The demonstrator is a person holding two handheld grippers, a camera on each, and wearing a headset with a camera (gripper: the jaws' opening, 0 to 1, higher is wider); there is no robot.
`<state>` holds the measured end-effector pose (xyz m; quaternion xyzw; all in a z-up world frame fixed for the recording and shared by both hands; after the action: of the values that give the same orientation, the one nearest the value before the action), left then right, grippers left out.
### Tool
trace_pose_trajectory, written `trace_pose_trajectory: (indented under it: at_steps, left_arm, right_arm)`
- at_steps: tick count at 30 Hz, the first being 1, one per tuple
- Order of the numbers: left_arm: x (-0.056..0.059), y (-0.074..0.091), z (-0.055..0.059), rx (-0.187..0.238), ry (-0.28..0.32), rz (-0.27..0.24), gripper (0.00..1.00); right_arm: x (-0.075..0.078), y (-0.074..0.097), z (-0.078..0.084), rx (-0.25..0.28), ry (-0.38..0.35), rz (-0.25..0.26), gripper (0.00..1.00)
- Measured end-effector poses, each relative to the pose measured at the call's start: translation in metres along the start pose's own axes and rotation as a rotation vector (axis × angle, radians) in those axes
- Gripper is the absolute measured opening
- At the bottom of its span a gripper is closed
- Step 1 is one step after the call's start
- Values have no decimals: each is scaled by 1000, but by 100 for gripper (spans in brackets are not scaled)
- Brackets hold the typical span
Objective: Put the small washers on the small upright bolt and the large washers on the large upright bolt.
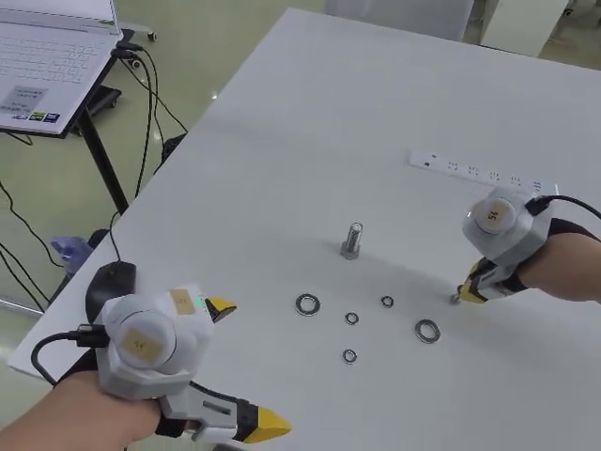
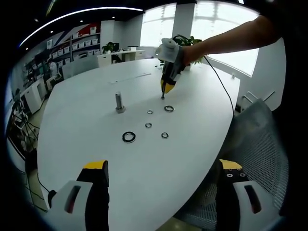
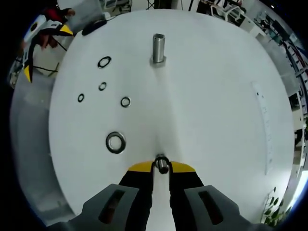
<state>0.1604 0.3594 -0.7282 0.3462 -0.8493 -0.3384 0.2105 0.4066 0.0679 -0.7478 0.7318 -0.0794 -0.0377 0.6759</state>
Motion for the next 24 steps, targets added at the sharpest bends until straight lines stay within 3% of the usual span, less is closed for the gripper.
trace_pose_trajectory:
  at_steps: [4,24]
  left_arm:
    - [0,1,1,-1,-7,1,88]
    - [0,-1,4,-18,1,-1,95]
  right_arm:
    - [-1,-4,1,-4,1,-1,12]
    - [3,-19,6,-14,15,-10,13]
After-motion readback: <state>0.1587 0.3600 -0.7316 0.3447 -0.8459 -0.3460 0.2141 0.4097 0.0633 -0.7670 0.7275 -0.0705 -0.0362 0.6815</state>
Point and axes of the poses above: the centre of the closed fingertips' face, and the gripper's own axes: y roughly backward along the fingers, x roughly to its right, z roughly out of its underside, the point moved 10 cm from there along y, roughly backward along the fingers, and after that the axes turned 7 degrees about -x, right-handed, at the moved point
